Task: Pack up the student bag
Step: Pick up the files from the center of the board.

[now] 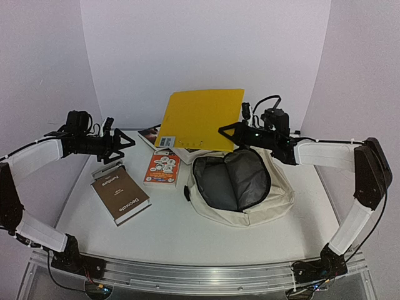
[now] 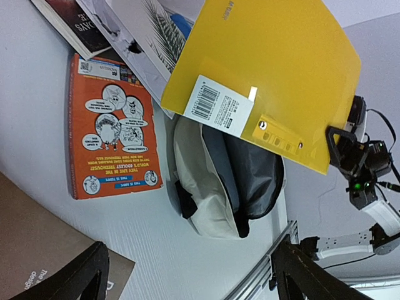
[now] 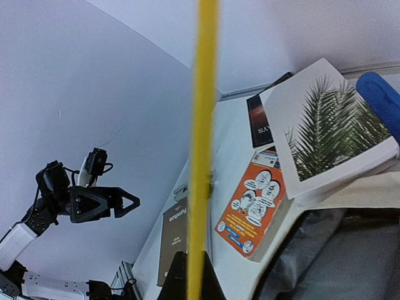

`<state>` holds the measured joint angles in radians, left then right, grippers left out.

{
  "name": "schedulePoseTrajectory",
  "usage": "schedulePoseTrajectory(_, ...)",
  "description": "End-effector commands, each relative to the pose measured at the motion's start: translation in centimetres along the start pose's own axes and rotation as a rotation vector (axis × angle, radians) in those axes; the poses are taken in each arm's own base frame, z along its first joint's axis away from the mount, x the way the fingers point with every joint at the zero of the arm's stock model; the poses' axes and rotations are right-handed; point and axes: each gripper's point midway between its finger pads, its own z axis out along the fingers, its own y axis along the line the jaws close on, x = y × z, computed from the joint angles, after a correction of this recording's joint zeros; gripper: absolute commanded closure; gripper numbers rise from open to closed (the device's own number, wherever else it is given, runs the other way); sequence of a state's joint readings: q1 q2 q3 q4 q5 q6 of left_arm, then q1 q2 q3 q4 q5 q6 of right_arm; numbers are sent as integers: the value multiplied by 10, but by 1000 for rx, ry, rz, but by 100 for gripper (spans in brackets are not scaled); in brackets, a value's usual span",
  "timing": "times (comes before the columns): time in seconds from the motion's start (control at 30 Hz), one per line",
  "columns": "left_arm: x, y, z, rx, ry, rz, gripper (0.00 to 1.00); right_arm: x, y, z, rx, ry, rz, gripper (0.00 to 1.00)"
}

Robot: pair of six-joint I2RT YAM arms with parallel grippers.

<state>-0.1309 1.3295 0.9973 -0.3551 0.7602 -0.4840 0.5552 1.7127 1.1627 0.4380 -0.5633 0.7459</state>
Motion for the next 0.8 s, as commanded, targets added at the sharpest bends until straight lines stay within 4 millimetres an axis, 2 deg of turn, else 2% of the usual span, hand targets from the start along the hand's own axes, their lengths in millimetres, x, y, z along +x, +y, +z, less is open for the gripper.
schedulePoseTrajectory(0.0, -8, -32, 14, 109, 20, 115, 7, -2, 57, -42, -243, 94, -119, 100)
schedulePoseTrajectory(0.1, -9, -43, 28, 151, 63, 137, 5, 7, 70, -57, -316, 155, -130, 100)
schedulePoseTrajectory(0.23, -10, -54, 43, 192, 90, 158, 3, 22, 78, -67, -371, 220, -118, 100)
schedulePoseTrajectory(0.47, -14, -85, 42, 391, 96, 168, 3, 33, 79, -71, -402, 269, -104, 100)
schedulePoseTrajectory(0.6, -12, -97, 36, 470, 98, 171, 11, 33, 82, -72, -419, 281, -106, 100)
schedulePoseTrajectory(0.77, -7, -100, 33, 506, 96, 150, 34, 32, 83, -71, -421, 280, -103, 100)
